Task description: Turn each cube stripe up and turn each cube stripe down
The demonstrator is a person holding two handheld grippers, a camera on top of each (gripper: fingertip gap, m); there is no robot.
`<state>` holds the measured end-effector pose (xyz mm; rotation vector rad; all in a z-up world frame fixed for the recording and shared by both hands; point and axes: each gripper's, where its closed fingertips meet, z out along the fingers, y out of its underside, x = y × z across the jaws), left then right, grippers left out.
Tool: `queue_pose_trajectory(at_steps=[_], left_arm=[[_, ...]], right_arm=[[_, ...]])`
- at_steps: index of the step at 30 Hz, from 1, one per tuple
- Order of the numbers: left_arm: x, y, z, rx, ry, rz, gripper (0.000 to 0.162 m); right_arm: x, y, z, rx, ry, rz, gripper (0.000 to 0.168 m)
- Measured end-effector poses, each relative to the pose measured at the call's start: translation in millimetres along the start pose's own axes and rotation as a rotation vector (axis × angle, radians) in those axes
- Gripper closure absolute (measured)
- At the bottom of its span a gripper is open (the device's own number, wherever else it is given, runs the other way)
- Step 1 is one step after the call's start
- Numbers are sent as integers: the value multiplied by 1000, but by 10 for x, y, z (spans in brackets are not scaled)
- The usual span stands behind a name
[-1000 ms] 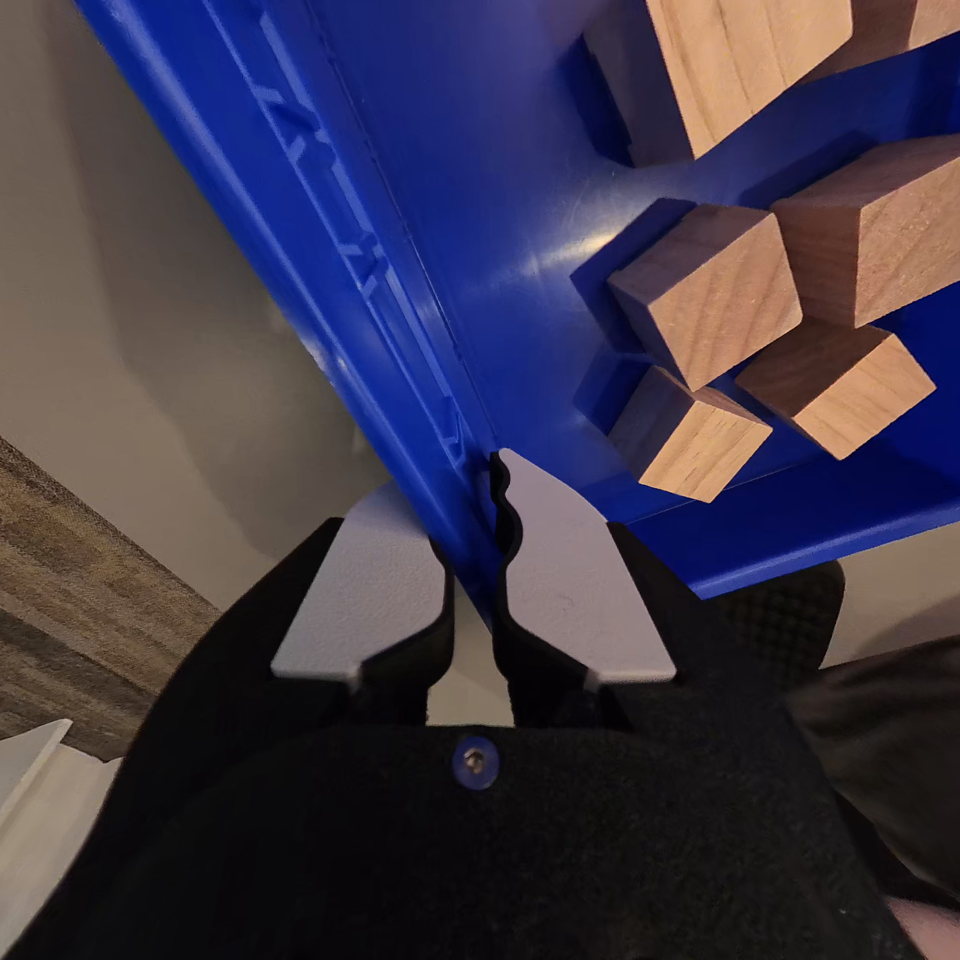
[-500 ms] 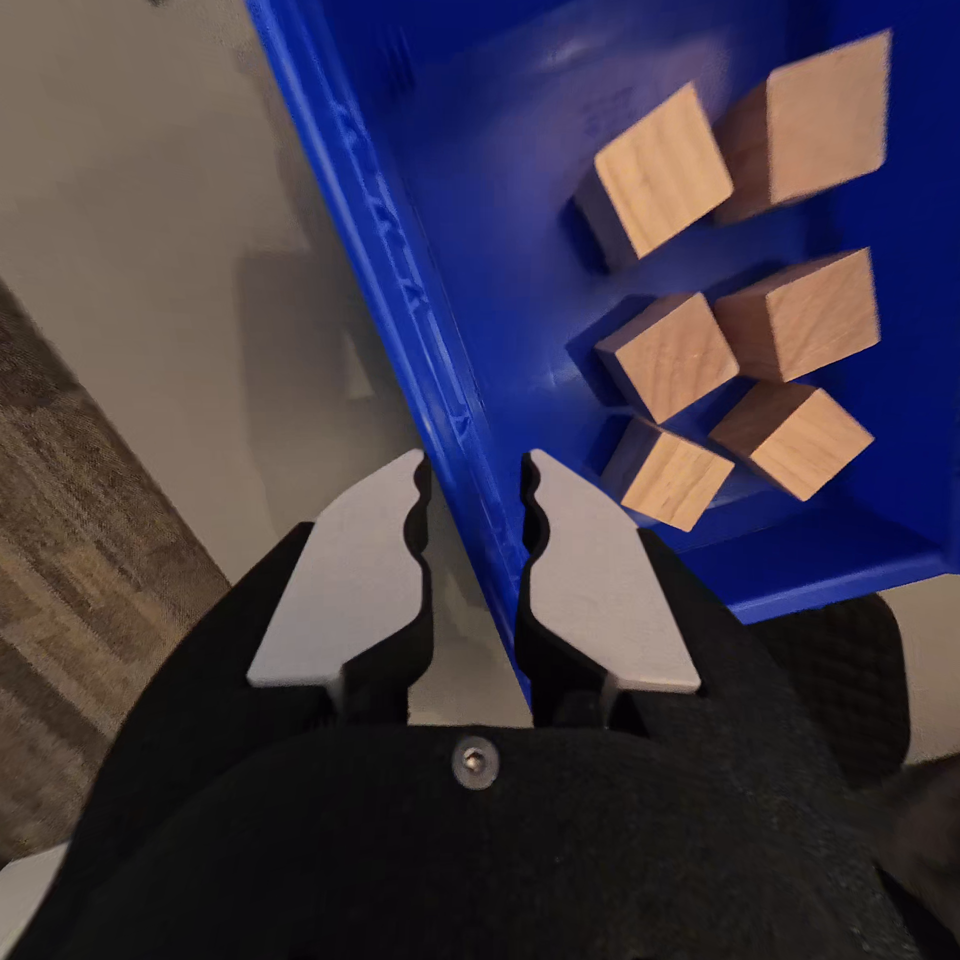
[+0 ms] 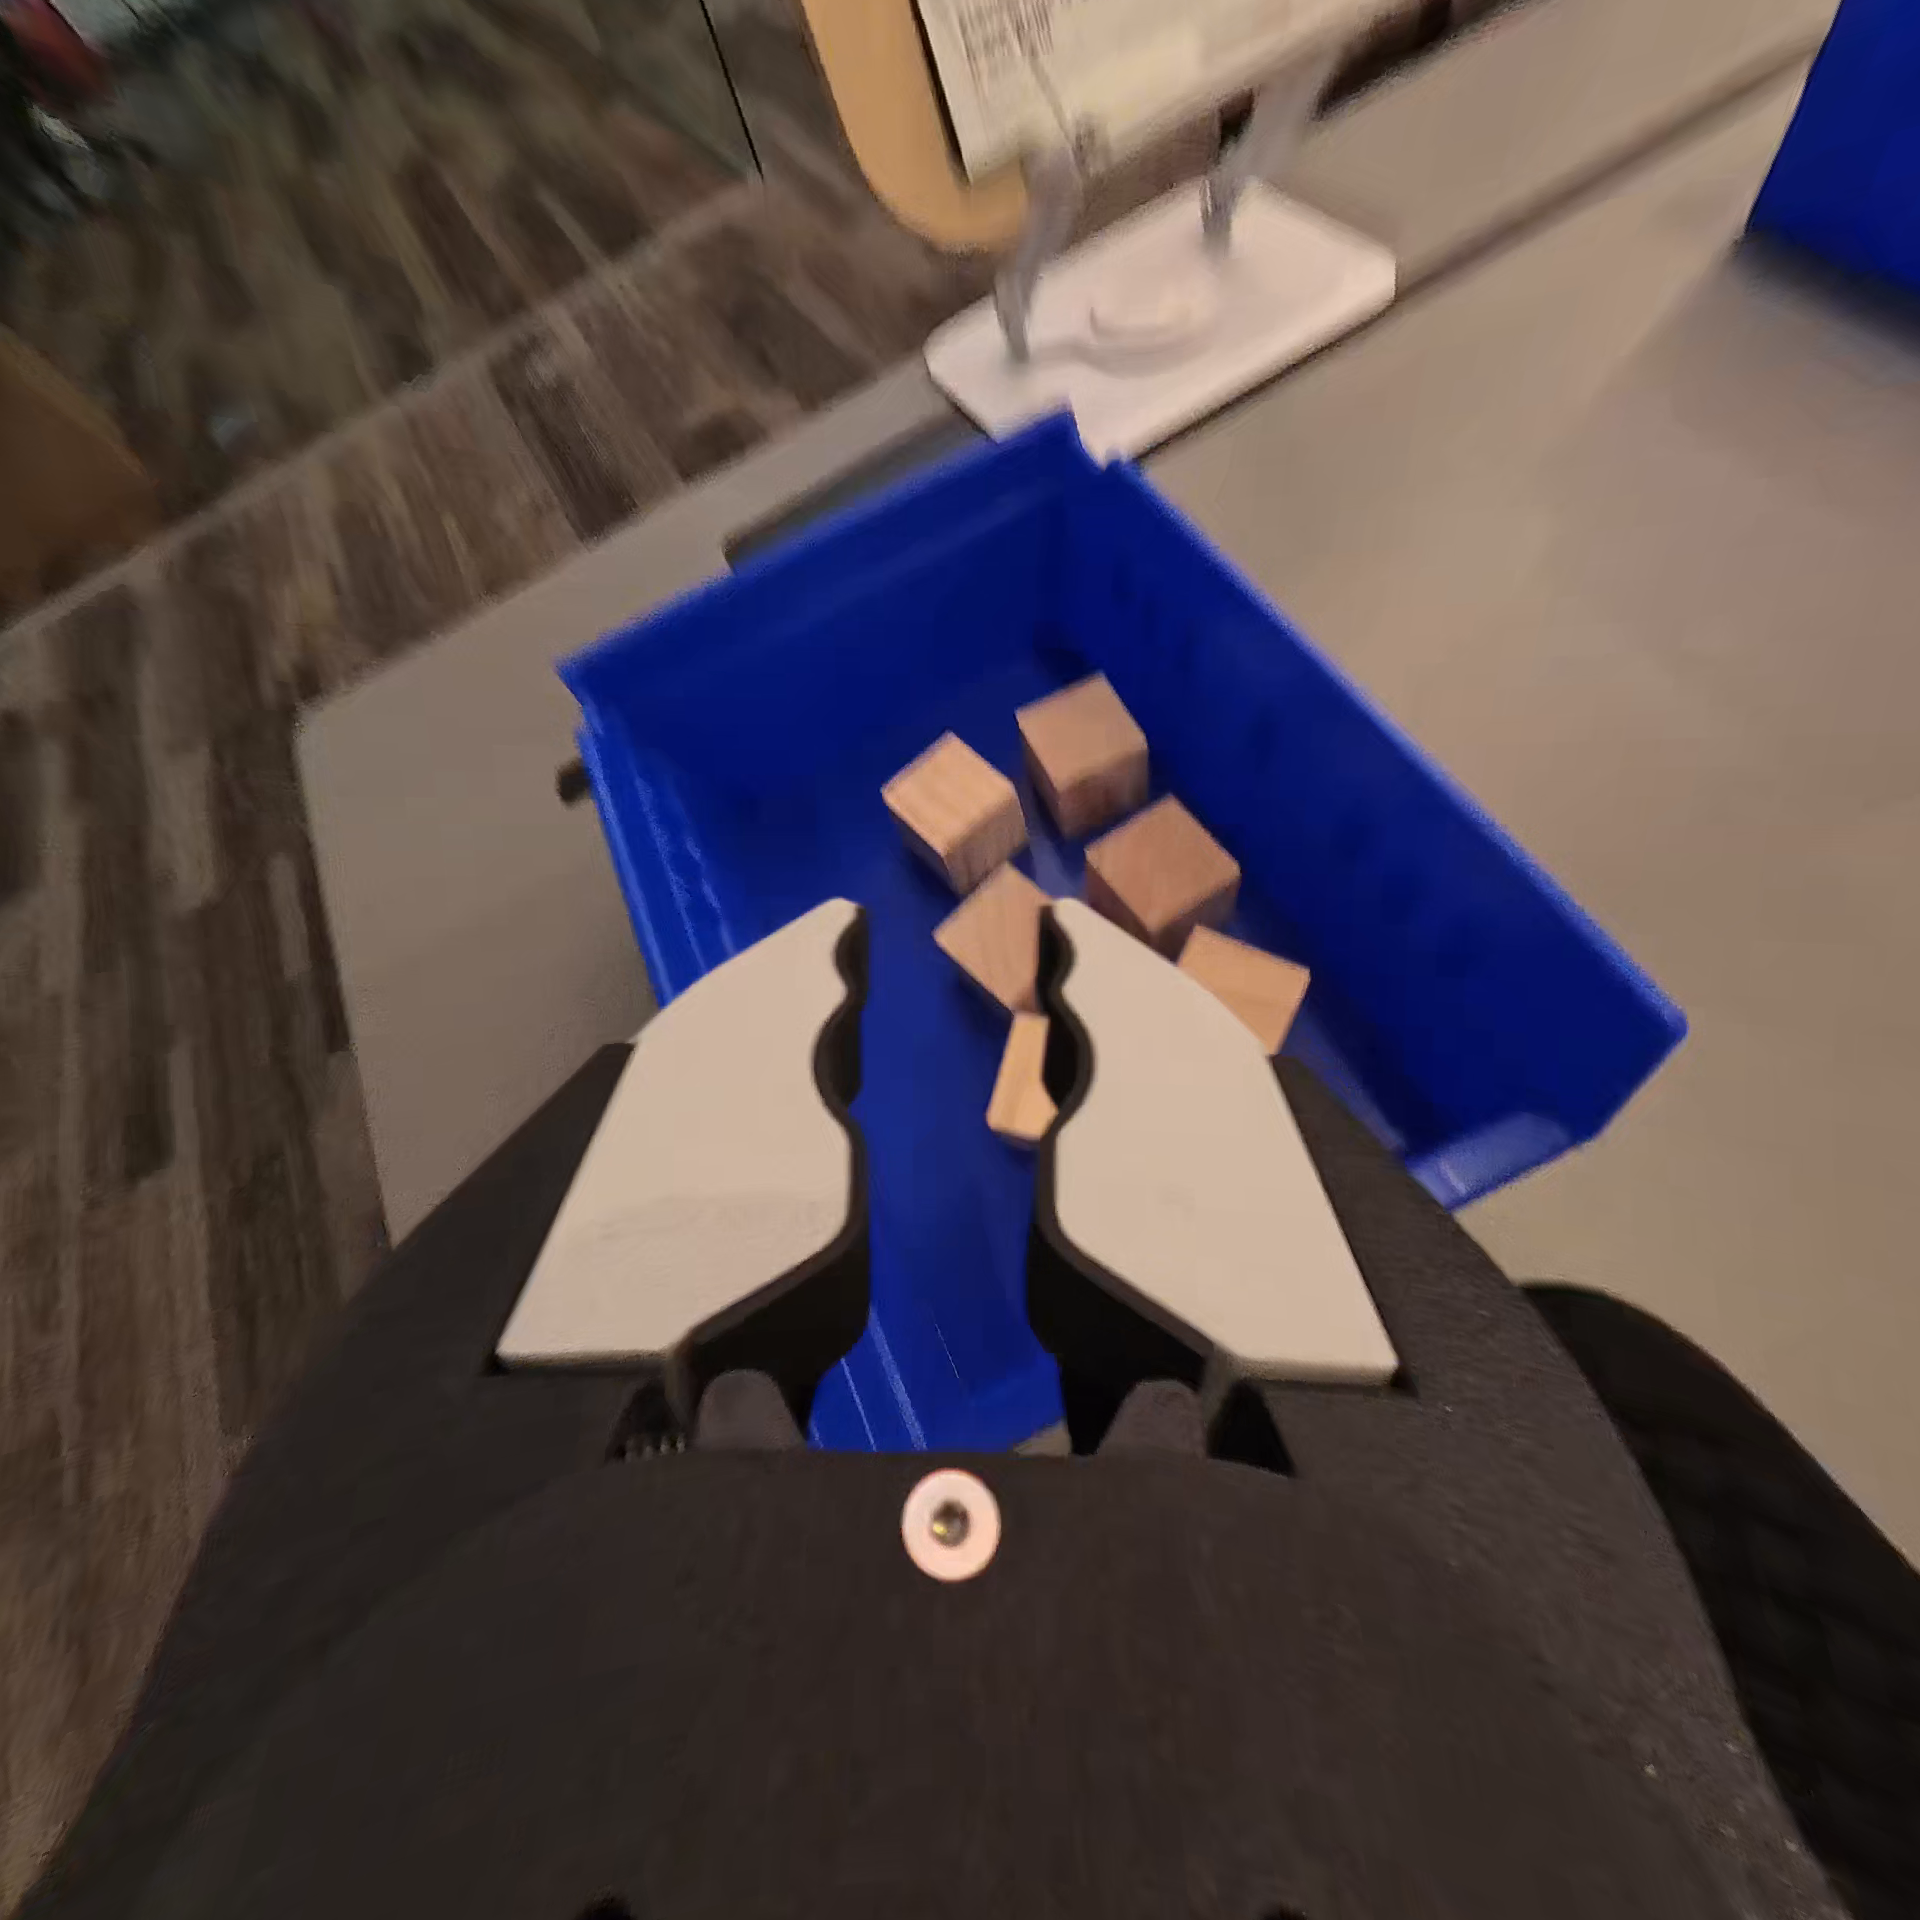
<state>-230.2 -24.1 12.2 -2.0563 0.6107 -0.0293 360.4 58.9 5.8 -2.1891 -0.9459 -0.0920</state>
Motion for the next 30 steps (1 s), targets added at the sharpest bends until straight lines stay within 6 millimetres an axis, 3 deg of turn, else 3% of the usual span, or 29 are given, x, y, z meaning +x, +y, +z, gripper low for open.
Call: queue_pose_trajectory(at_steps=[1, 3, 9, 19, 24, 30], left_arm=[[54, 103, 52, -54, 32, -5, 123], [218, 272, 153, -144, 132, -1, 121], [330, 695, 459, -408, 194, 125, 115], [370, 1009, 679, -616, 232, 147, 99], [358, 1158, 787, -683, 234, 159, 102], [383, 1247, 837, -733, 271, 96, 117]], right_arm=[[-24, -19, -7, 9, -9, -4, 126], [-74, -52, -18, 24, -27, -15, 127], [-192, -72, -4, 26, -58, -56, 127], [-149, 42, 46, -1, -86, -52, 126], [-128, 103, 114, -28, -99, -55, 126], [-161, 125, 246, -41, -139, -58, 127]])
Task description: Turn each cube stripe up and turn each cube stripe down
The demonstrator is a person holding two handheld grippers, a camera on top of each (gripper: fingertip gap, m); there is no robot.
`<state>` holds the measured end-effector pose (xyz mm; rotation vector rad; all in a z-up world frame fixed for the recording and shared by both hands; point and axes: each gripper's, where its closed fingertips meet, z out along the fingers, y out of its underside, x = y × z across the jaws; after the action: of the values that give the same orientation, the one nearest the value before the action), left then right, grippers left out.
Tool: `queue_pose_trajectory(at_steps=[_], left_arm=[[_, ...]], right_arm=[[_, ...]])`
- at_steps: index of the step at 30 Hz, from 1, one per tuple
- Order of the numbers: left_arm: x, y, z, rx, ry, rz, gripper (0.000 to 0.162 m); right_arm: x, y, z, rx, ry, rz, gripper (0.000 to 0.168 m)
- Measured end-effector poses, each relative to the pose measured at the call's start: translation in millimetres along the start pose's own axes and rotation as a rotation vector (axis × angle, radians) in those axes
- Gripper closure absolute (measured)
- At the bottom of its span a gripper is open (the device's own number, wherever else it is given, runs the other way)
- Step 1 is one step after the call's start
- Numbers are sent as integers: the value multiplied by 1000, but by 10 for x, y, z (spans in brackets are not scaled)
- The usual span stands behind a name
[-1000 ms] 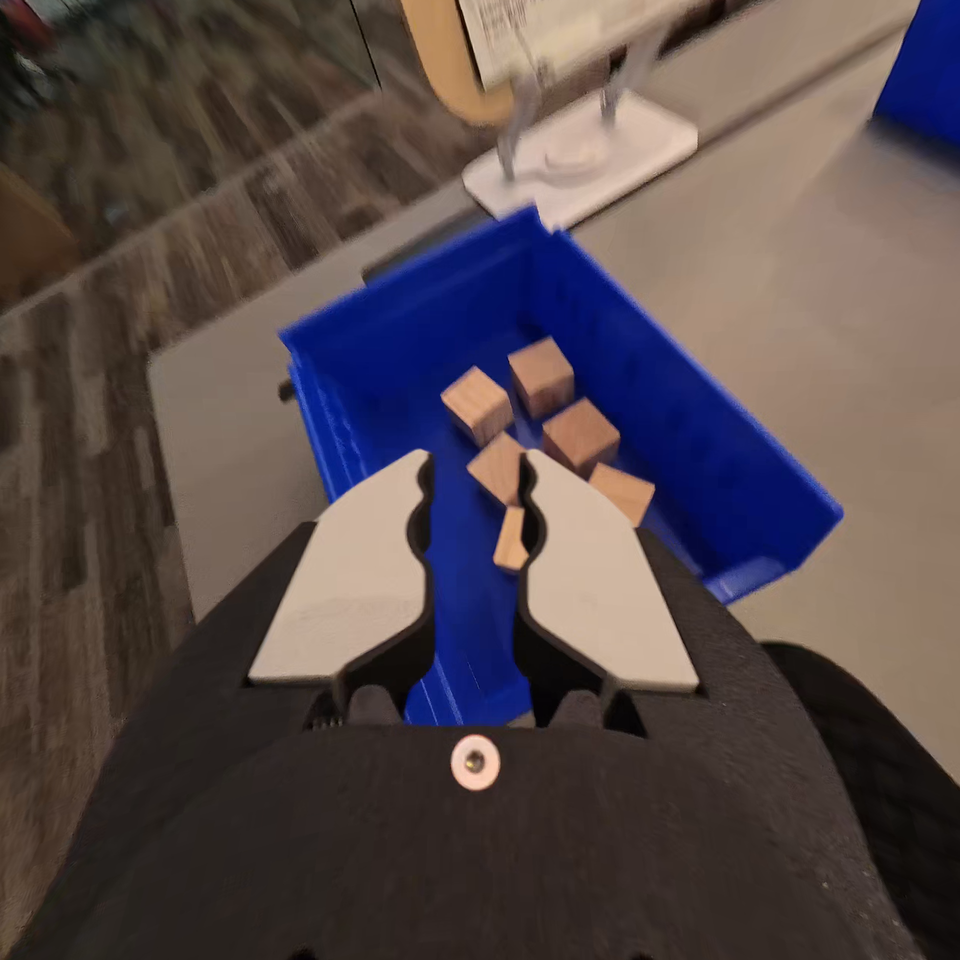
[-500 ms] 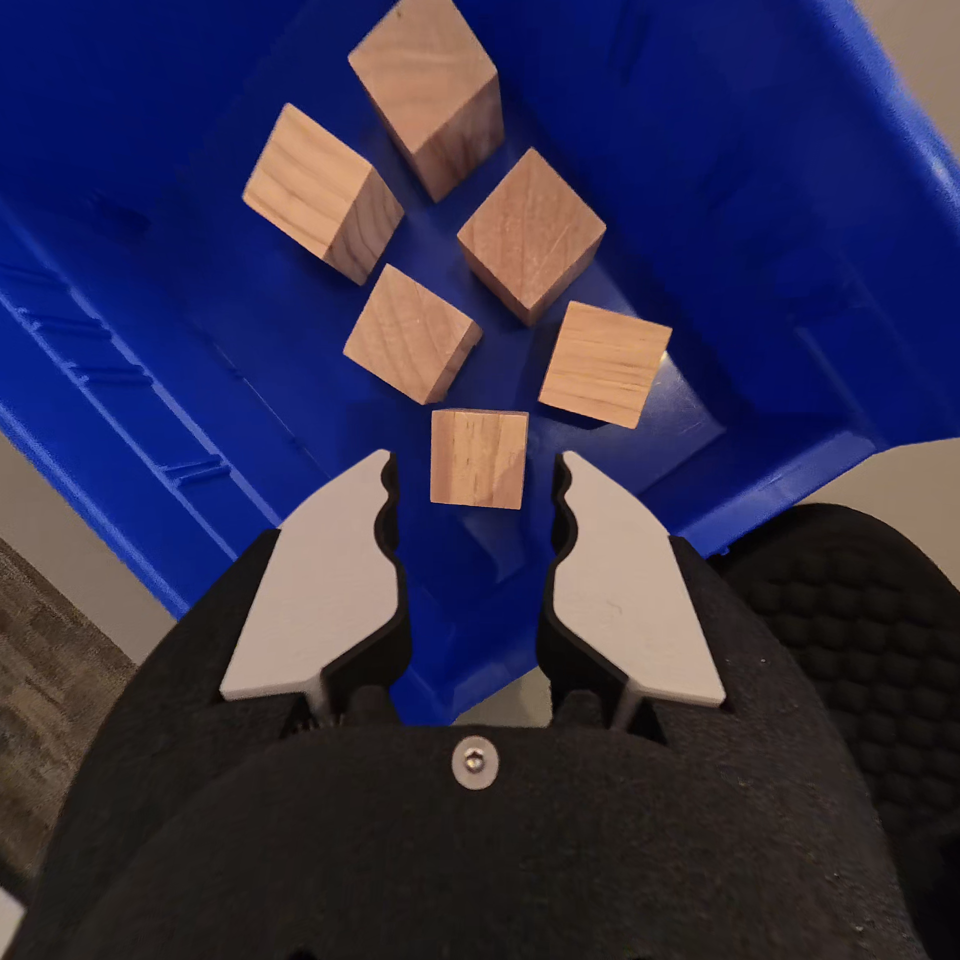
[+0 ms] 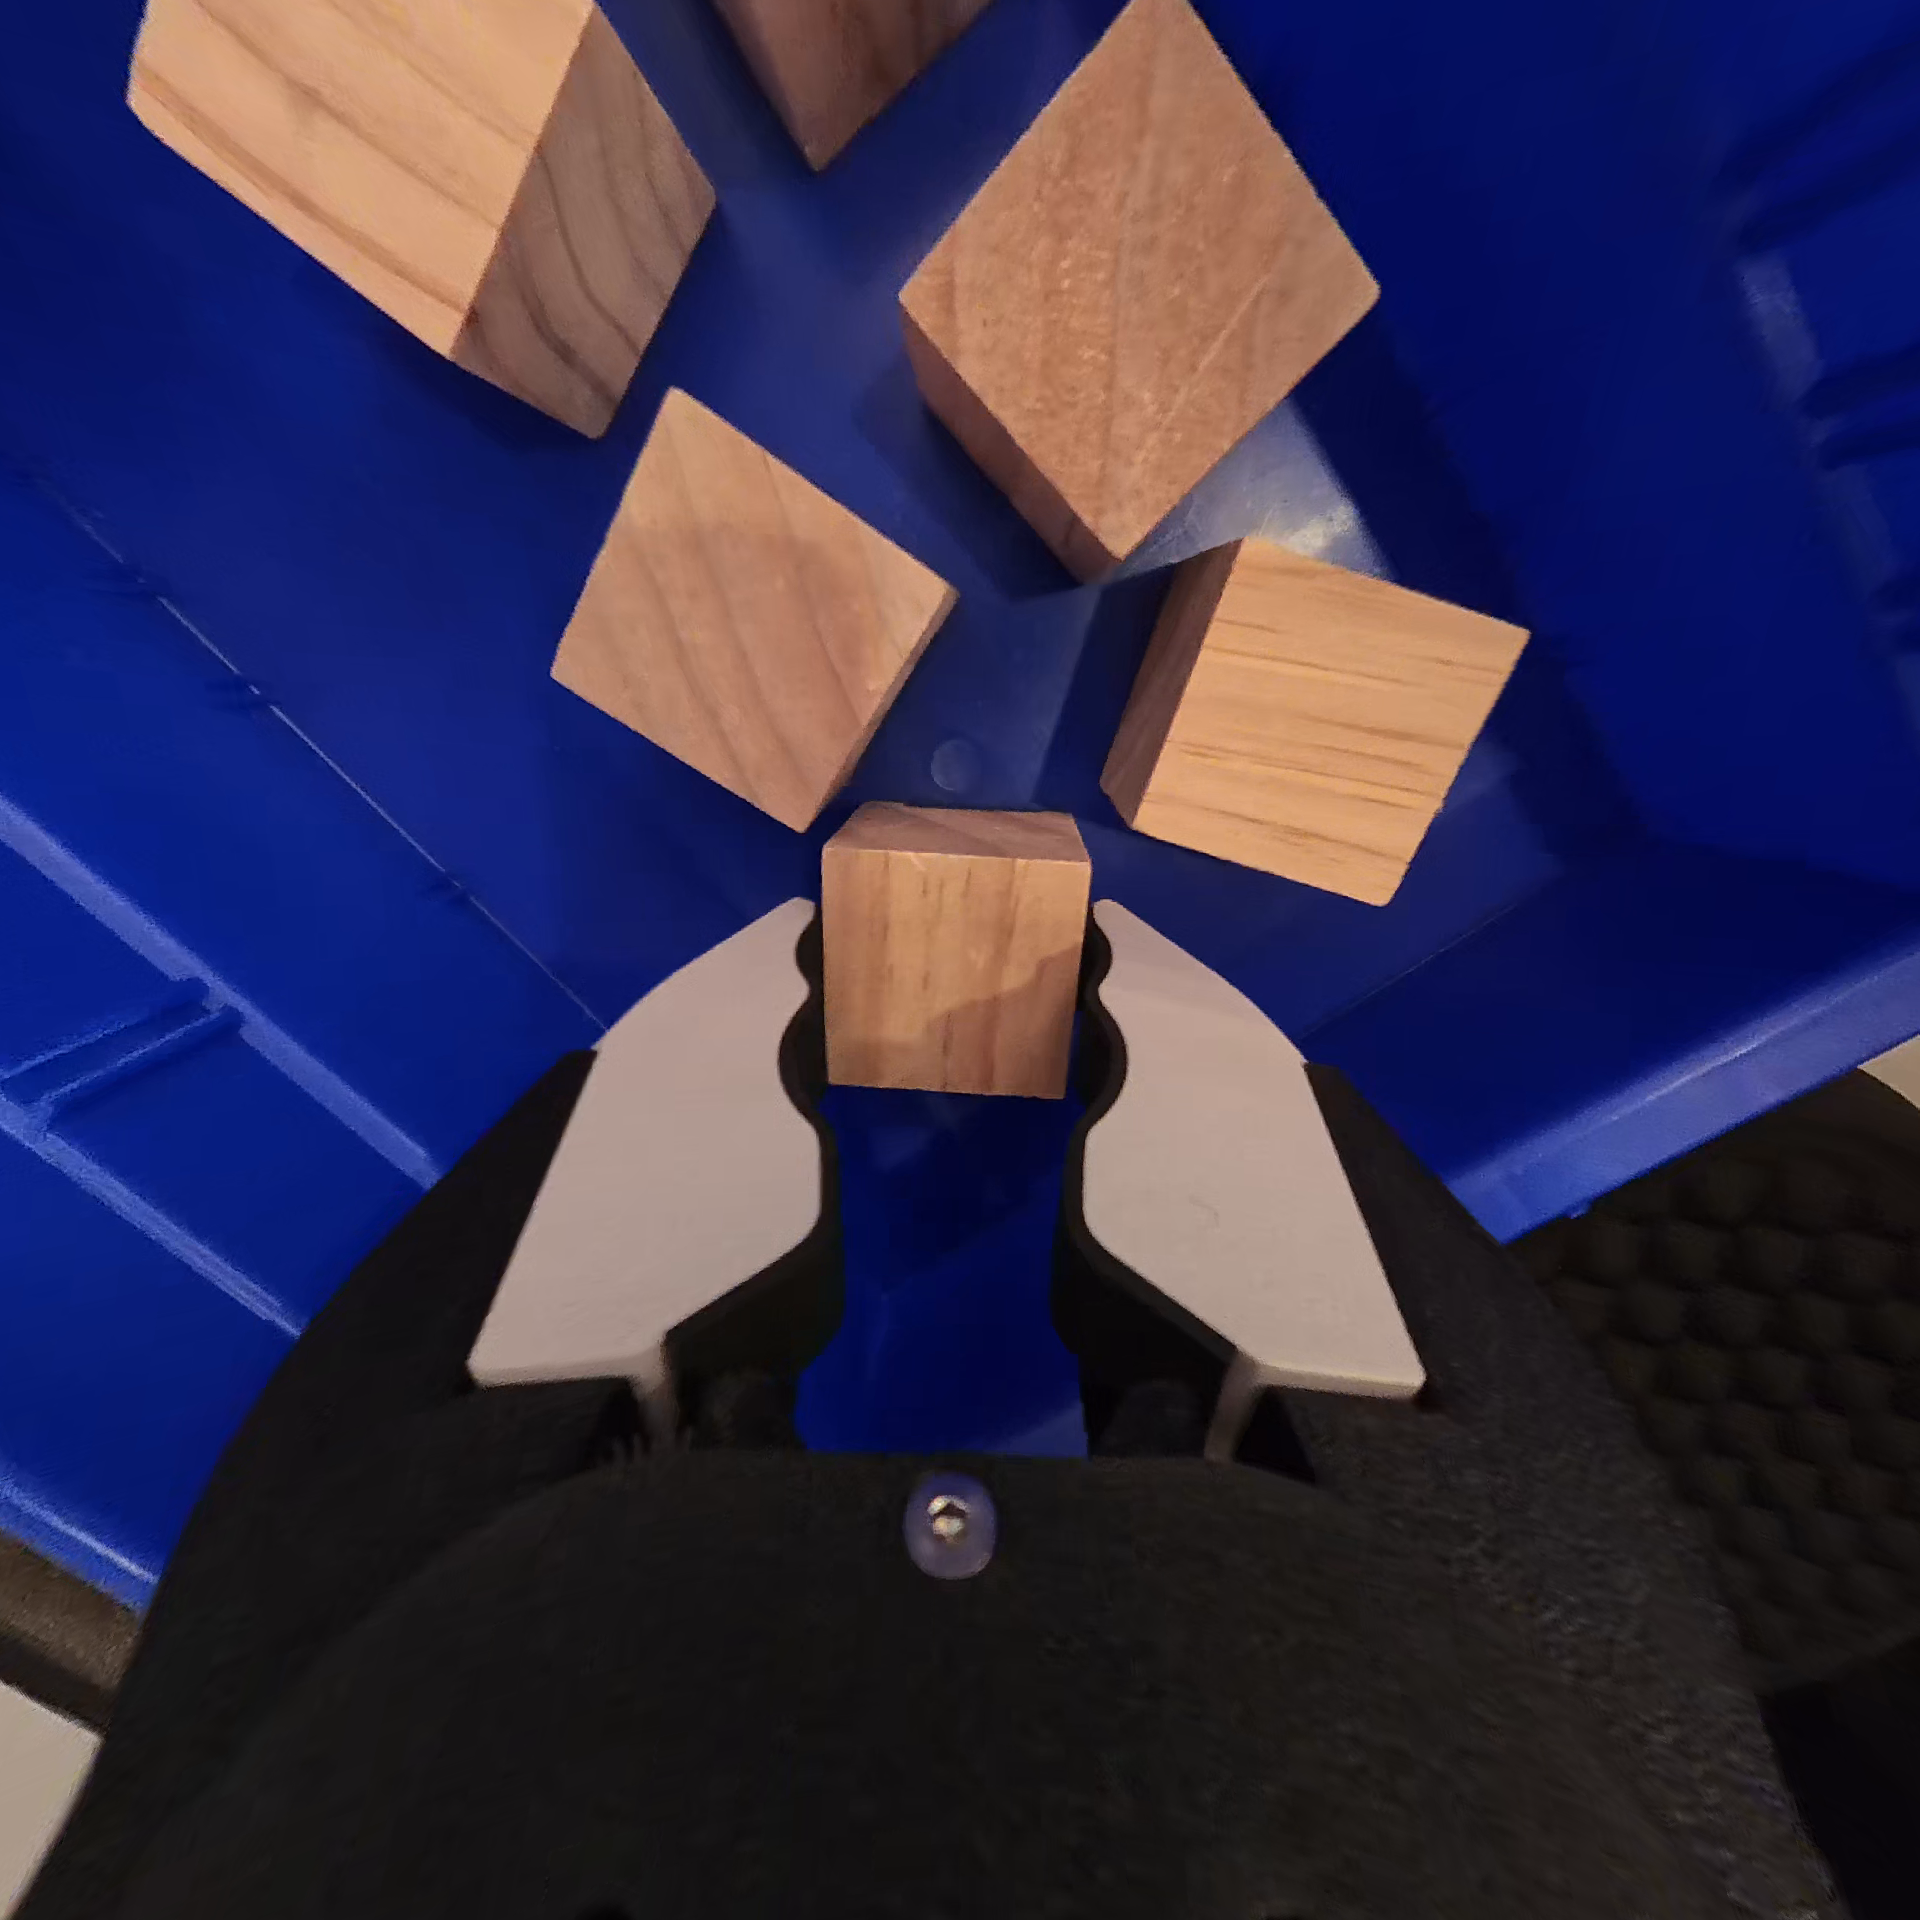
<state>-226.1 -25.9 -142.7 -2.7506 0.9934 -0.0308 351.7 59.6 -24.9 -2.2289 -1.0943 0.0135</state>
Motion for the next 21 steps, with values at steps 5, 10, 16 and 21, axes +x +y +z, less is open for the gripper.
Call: queue_pose_trajectory(at_steps=[5, 10, 16, 21], left_arm=[[-15, 44, -156, -43, -38, 25, 117], [-94, -269, -840, 168, -171, 41, 117], [593, -1189, -1930, 678, -19, 65, 117], [1875, -1797, -2477, 1042, 403, 222, 118]], right_arm=[[28, -27, -11, 1, 23, -4, 127], [137, -213, -213, 62, 139, -4, 128], [-23, -1207, -761, 578, 317, -140, 122], [-1328, -1888, -1096, 1135, 45, -416, 102]])
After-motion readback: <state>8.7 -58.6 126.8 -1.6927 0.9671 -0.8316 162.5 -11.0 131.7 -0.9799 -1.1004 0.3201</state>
